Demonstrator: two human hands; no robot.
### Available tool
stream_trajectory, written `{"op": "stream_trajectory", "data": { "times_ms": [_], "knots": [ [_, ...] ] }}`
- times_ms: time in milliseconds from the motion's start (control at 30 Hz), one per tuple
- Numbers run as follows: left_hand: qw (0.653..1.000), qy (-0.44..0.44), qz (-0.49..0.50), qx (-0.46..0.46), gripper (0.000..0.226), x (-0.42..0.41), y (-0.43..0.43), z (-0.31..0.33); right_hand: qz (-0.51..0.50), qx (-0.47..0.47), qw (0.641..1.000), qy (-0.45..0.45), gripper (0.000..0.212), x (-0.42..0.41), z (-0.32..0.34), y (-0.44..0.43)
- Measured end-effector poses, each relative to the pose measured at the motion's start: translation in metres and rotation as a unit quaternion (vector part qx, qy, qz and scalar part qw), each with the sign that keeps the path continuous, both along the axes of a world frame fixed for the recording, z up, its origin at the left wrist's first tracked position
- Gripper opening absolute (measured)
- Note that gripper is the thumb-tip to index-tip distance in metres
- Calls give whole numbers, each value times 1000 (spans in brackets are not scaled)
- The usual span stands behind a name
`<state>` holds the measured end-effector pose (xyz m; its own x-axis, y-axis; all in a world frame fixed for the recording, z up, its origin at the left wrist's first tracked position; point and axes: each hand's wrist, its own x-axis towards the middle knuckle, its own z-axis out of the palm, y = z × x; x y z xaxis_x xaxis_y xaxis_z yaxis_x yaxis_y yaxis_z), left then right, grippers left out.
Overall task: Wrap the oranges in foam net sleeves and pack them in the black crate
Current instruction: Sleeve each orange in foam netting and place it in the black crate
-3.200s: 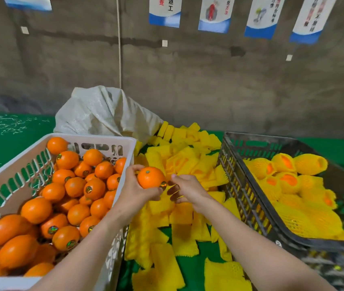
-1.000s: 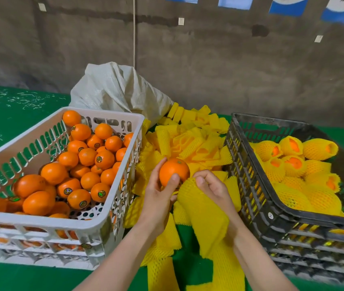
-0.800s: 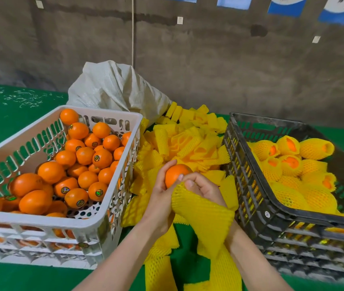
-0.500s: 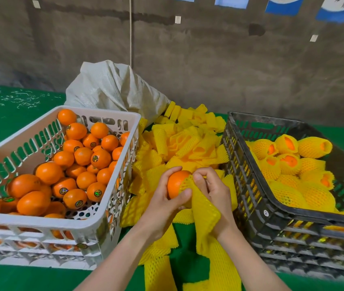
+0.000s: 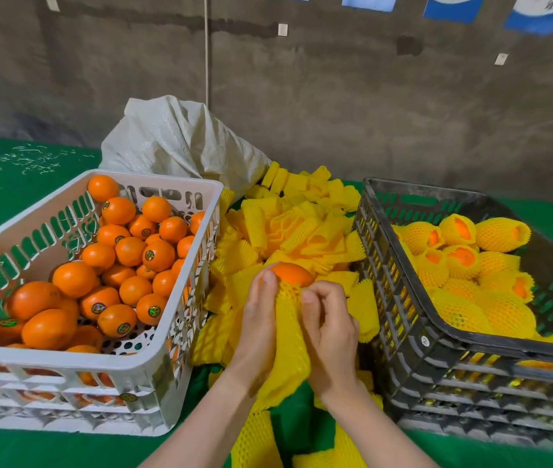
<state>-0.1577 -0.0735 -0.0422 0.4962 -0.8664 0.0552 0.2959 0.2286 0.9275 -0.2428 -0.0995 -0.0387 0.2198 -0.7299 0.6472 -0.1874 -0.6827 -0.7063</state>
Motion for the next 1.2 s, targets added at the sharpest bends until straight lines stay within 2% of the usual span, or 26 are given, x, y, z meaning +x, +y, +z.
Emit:
{"op": "stream_trajectory", "data": {
  "times_ms": [67,133,300,500,667,800,867,933,1000,1067,1133,1200],
  "knots": [
    [999,19,-31,3,63,6,1,1,8,-14,1000,-21,24,0,9,-5],
    [995,64,-73,4,68,12,3,1,31,34,998,-31,16,-1,16,-13],
    [985,96,-140,-3,90,24,4,-4,73,141,987,35,21,-2,30,-35],
    [962,153,-226,10,106,28,4,-6,130,209,969,17,28,-2,32,-45],
    [950,190,-243,49,100,30,3,-5,148,212,966,10,28,-2,28,-49],
    [926,273,-260,10,74,25,3,-3,164,198,966,4,28,0,28,-48],
    [910,323,-261,-14,68,21,3,-3,188,233,953,-35,30,1,25,-47],
    [903,357,-239,-18,63,16,1,-3,163,244,954,-62,30,4,19,-44],
    [918,350,-188,7,53,12,-2,-5,115,246,960,-70,26,4,10,-39],
    [941,313,-126,26,45,14,-5,-6,112,278,950,-85,25,2,1,-33],
    [965,249,-66,54,48,18,-8,-9,143,358,917,-100,27,-2,-2,-35],
    [982,162,-18,92,38,20,-11,-9,166,434,883,-70,31,-12,-7,-38]
  ]
}}
